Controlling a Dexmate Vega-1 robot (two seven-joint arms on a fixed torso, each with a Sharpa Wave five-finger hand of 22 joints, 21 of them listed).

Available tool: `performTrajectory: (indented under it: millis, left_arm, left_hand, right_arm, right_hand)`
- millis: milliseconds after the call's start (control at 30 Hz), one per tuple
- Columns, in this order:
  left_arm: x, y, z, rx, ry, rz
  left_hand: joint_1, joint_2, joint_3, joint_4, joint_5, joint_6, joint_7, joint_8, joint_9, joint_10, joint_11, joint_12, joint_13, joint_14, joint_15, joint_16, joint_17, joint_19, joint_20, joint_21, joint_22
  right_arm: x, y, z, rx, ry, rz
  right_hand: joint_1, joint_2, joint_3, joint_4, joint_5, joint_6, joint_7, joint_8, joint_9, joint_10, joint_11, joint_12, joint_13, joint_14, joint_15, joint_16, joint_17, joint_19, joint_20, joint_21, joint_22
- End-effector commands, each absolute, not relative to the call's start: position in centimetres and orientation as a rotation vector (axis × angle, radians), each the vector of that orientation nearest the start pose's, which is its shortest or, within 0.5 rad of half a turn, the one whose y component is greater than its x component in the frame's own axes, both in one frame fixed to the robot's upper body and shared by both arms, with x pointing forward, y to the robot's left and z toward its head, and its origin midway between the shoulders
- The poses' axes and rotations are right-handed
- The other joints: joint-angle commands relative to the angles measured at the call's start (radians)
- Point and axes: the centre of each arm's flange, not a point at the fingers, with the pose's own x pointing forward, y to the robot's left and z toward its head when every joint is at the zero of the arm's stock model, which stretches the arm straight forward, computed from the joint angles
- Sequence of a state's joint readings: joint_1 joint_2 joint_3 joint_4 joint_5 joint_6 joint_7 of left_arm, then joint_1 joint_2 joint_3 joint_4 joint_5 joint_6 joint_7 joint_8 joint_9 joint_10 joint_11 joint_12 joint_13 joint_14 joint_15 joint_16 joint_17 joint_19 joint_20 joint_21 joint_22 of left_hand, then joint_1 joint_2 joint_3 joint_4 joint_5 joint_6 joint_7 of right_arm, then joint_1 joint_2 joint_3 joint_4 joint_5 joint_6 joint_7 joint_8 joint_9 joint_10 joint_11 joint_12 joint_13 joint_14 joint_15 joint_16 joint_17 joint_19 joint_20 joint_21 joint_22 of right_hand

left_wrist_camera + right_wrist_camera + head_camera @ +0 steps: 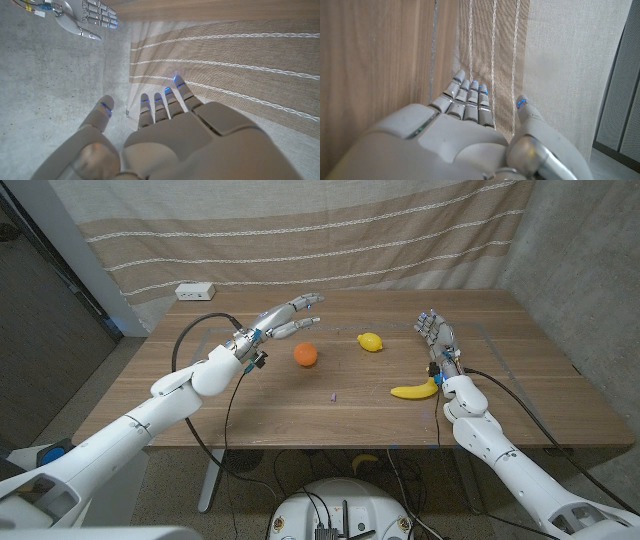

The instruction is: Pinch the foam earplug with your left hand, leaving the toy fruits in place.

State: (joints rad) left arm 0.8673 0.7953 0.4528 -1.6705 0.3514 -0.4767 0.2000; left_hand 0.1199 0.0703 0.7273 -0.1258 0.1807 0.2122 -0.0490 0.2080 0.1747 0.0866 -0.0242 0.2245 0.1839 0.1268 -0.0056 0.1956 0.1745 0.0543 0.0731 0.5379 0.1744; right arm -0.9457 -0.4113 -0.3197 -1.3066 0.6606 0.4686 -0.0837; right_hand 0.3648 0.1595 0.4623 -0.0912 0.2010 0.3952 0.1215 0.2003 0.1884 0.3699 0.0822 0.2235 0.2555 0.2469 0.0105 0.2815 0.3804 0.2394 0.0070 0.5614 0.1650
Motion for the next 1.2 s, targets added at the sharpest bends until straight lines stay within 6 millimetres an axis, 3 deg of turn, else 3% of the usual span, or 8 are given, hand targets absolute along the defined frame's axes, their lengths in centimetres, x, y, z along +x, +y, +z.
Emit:
performTrajectory:
  millis: [33, 333, 567, 1200]
  left_arm:
    - [53.3, 20.7, 2.3, 1.182, -1.131, -0.22]
    - [52.5, 20.3, 1.6, 1.249, -1.132, -0.196]
    - [51.9, 20.2, 1.6, 1.307, -1.132, -0.189]
    - [50.6, 19.8, 2.2, 1.578, -1.114, -0.312]
  left_hand:
    - [0.03, -0.002, 0.003, -0.03, -0.007, 0.025, -0.001, 0.01, 0.004, 0.011, -0.007, -0.003, 0.004, 0.006, -0.01, -0.002, 0.002, 0.003, -0.006, -0.006, 0.003]
    - [0.083, -0.028, 0.0, -0.065, -0.01, 0.092, -0.002, 0.029, 0.005, 0.039, -0.027, -0.001, 0.005, 0.022, -0.017, 0.002, 0.003, 0.017, -0.011, -0.018, 0.004]
    - [0.124, -0.049, -0.003, -0.068, -0.009, 0.142, -0.012, 0.042, 0.005, 0.058, -0.034, 0.0, 0.005, 0.034, -0.021, 0.003, 0.003, 0.034, -0.013, -0.024, 0.004]
    - [0.187, -0.036, 0.012, -0.068, -0.001, 0.156, -0.017, 0.038, 0.006, 0.06, -0.028, -0.005, 0.006, 0.033, -0.02, -0.001, 0.003, 0.038, -0.009, -0.036, 0.005]
  right_arm:
    - [62.4, -29.1, -6.7, 0.229, -0.696, 0.069]
    - [61.9, -29.1, -7.0, 0.227, -0.696, 0.066]
    - [61.6, -29.1, -7.1, 0.226, -0.705, 0.066]
    - [61.0, -28.7, -7.7, 0.235, -0.709, 0.058]
  right_hand:
    - [0.001, 0.002, 0.001, -0.008, 0.004, 0.008, 0.002, 0.009, 0.003, 0.012, -0.001, 0.004, 0.001, 0.011, 0.003, 0.008, 0.002, 0.01, 0.002, -0.004, 0.005]
    - [0.0, 0.003, 0.0, -0.01, 0.005, 0.014, 0.002, 0.01, 0.003, 0.014, 0.0, 0.005, 0.002, 0.011, 0.003, 0.009, 0.002, 0.014, 0.002, -0.007, 0.005]
    - [-0.002, 0.004, 0.0, -0.011, 0.005, 0.016, 0.001, 0.01, 0.003, 0.018, 0.003, 0.007, 0.002, 0.011, 0.003, 0.009, 0.002, 0.015, 0.002, -0.01, 0.005]
    - [-0.005, 0.006, -0.001, -0.015, 0.006, 0.025, 0.004, 0.011, 0.004, 0.027, 0.004, 0.011, 0.006, 0.013, 0.004, 0.011, 0.002, 0.02, 0.003, -0.018, 0.006]
